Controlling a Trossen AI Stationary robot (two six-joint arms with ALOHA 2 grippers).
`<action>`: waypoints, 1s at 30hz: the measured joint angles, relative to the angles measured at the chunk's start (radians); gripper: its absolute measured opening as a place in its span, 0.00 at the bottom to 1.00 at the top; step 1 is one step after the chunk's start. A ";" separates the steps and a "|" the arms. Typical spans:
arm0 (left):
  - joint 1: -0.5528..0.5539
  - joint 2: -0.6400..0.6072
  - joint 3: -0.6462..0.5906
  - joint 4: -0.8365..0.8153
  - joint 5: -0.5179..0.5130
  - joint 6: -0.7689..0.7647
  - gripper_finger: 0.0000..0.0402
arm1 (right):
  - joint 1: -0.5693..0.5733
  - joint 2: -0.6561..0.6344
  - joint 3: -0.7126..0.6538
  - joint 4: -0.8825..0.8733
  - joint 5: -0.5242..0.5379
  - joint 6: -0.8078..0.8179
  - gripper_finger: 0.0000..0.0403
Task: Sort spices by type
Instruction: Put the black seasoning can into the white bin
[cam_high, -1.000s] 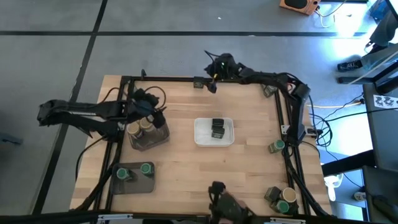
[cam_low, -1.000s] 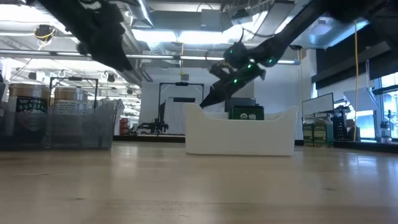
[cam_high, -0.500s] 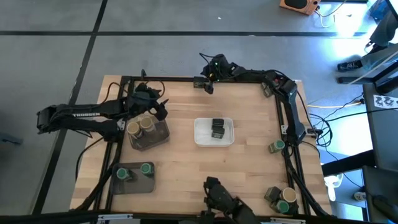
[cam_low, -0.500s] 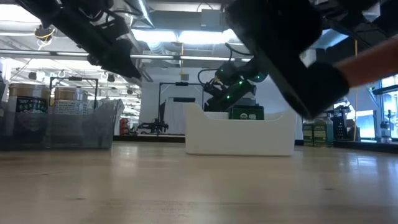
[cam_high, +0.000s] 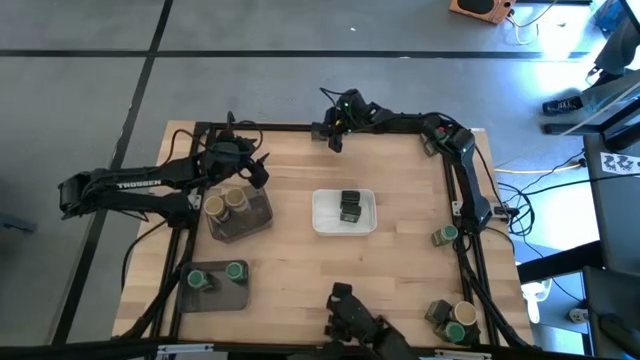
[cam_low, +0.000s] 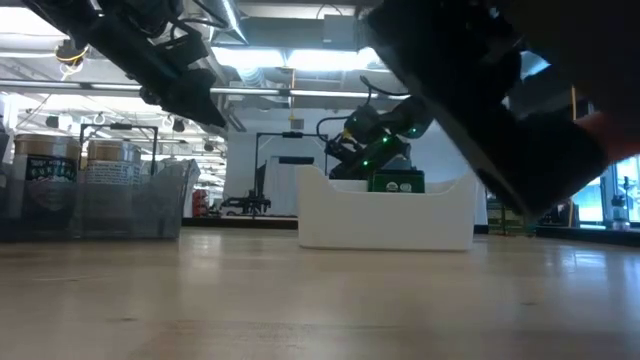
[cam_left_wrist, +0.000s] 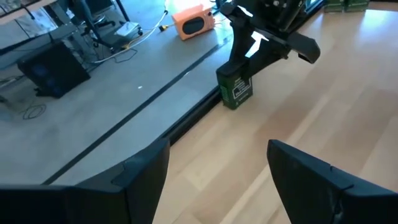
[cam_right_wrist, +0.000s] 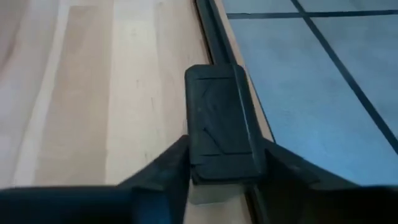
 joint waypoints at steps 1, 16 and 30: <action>0.000 0.000 0.000 0.001 0.000 0.000 0.67 | 0.000 0.000 0.000 -0.004 0.005 -0.007 0.34; -0.014 0.000 0.000 0.013 0.001 -0.026 0.67 | 0.145 -0.348 -0.001 -0.402 0.115 -0.017 0.35; -0.030 0.000 0.000 0.009 0.001 -0.034 0.67 | 0.382 -0.471 -0.022 -0.664 0.189 0.101 0.33</action>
